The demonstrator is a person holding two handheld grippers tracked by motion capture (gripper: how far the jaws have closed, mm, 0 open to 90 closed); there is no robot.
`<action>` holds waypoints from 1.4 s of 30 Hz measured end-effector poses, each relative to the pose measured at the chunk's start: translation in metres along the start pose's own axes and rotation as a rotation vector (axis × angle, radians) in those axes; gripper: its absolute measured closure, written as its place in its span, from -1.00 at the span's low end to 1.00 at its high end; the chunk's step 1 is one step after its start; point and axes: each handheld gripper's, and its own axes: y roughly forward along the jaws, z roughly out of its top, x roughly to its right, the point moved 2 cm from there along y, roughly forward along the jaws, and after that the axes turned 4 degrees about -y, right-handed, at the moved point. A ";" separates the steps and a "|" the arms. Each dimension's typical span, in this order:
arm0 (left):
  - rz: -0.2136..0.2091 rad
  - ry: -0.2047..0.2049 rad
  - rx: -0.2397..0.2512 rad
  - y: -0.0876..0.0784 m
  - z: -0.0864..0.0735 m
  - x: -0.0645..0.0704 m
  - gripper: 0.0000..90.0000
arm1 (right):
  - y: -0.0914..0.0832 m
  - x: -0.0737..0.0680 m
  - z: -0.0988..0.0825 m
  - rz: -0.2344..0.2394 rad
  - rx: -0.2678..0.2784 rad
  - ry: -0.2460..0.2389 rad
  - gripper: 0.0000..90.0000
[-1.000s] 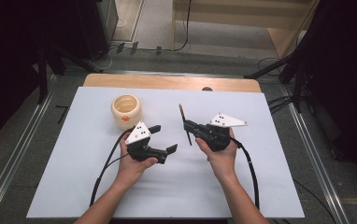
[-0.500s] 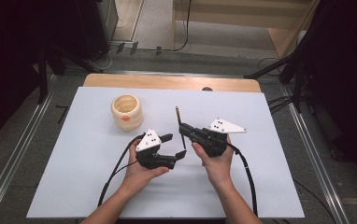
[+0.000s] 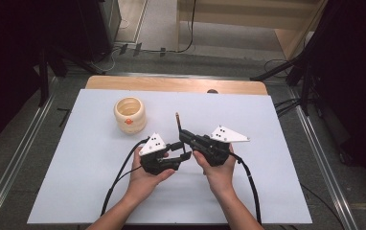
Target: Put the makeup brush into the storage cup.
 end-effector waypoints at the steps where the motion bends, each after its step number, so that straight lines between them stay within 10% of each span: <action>1: -0.005 -0.004 -0.005 0.000 0.000 0.001 0.22 | -0.001 -0.001 0.001 -0.001 0.005 0.001 0.87; 21: -0.061 -0.139 -0.042 0.000 0.002 -0.011 0.91 | 0.002 -0.005 -0.004 0.022 0.005 -0.001 0.87; 32: -0.056 -0.029 -0.120 0.012 -0.005 0.001 0.91 | -0.004 0.002 0.001 0.011 0.011 0.037 0.42; 42: -0.044 0.013 -0.164 0.016 -0.011 0.001 0.92 | -0.009 0.007 0.005 0.019 0.014 0.086 0.86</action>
